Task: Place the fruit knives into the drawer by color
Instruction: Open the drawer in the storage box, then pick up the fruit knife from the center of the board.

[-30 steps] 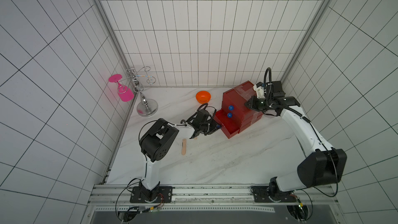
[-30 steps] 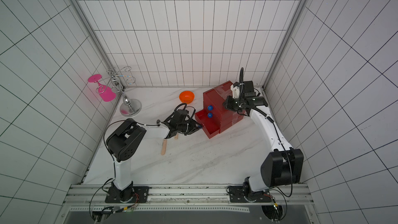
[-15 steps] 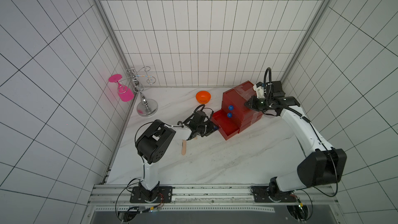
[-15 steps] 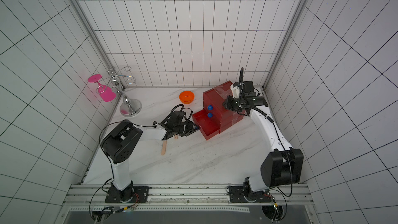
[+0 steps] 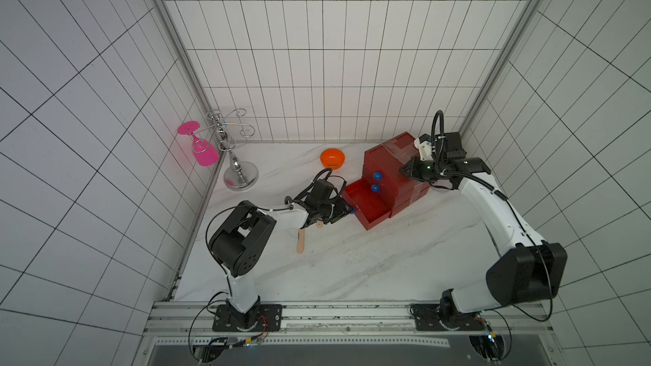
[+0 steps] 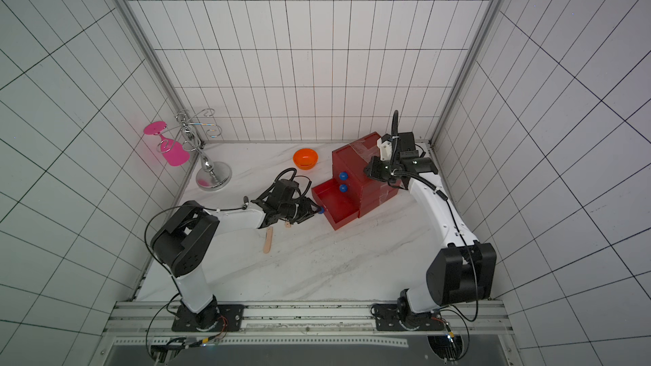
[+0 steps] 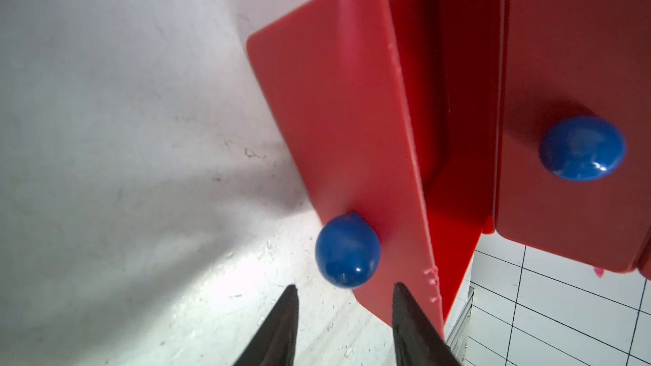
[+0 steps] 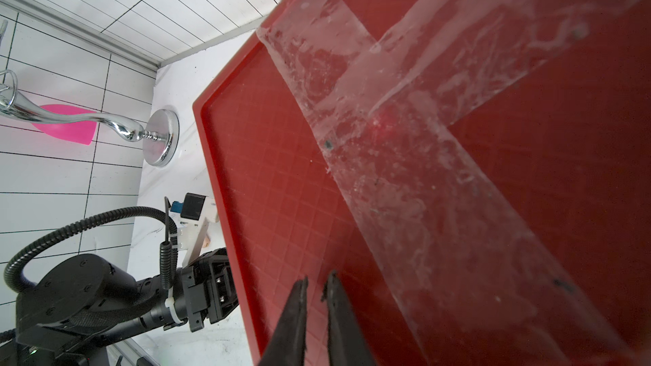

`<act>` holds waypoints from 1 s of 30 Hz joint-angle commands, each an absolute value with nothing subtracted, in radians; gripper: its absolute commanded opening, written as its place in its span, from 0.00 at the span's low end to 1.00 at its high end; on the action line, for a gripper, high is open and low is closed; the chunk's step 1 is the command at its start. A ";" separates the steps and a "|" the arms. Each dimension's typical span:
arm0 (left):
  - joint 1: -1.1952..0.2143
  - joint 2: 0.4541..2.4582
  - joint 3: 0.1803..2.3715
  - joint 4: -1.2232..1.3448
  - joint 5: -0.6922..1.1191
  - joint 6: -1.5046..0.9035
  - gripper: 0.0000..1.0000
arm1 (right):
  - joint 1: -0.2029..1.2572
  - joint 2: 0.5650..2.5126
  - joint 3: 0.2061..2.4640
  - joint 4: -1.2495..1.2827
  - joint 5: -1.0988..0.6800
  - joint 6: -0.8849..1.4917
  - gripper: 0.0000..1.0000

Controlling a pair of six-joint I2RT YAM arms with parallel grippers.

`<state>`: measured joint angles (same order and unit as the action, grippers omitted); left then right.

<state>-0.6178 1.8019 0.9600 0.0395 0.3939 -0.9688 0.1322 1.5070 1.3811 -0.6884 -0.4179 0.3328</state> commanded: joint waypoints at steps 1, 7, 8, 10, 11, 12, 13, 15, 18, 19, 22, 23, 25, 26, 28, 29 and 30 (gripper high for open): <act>-0.617 1.753 0.947 -0.007 0.375 -0.942 0.46 | 0.146 1.640 1.275 -1.016 -0.321 0.339 0.15; -0.616 1.681 0.937 -0.099 0.352 -0.904 0.46 | 0.146 1.638 1.269 -1.011 -0.322 0.339 0.15; -0.614 1.667 0.936 -0.119 0.348 -0.894 0.46 | 0.146 1.635 1.267 -1.011 -0.323 0.340 0.16; -0.615 1.639 0.941 -0.172 0.331 -0.870 0.46 | 0.147 1.630 1.266 -1.012 -0.324 0.339 0.16; -0.614 1.623 0.944 -0.206 0.318 -0.853 0.46 | 0.146 1.628 1.266 -1.012 -0.321 0.338 0.15; -0.613 1.608 0.948 -0.243 0.304 -0.838 0.46 | 0.146 1.624 1.267 -1.012 -0.320 0.337 0.16; -0.612 1.595 0.951 -0.278 0.290 -0.823 0.46 | 0.146 1.622 1.267 -1.011 -0.321 0.337 0.15; -0.609 1.562 0.957 -0.355 0.256 -0.790 0.46 | 0.146 1.621 1.267 -1.012 -0.321 0.336 0.15; -0.594 1.518 0.968 -0.469 0.209 -0.747 0.46 | 0.146 1.623 1.267 -1.012 -0.322 0.334 0.16; -0.589 1.504 0.971 -0.499 0.193 -0.733 0.46 | 0.146 1.623 1.268 -1.011 -0.322 0.333 0.15; -0.567 1.468 0.988 -0.613 0.131 -0.689 0.47 | 0.146 1.623 1.268 -1.012 -0.321 0.330 0.15; -0.557 1.461 0.996 -0.652 0.114 -0.674 0.47 | 0.147 1.624 1.269 -1.013 -0.318 0.330 0.15; -0.536 1.454 1.008 -0.718 0.081 -0.647 0.48 | 0.147 1.630 1.270 -1.013 -0.319 0.325 0.16; -0.524 1.450 1.013 -0.748 0.067 -0.629 0.48 | 0.147 1.632 1.273 -1.014 -0.317 0.323 0.16; -0.500 1.449 1.021 -0.793 0.051 -0.601 0.49 | 0.147 1.636 1.277 -1.016 -0.318 0.321 0.15; -0.484 1.452 1.026 -0.813 0.049 -0.588 0.49 | 0.147 1.638 1.279 -1.016 -0.319 0.321 0.15; -0.468 1.458 1.030 -0.830 0.049 -0.576 0.49 | 0.147 1.640 1.279 -1.016 -0.321 0.321 0.16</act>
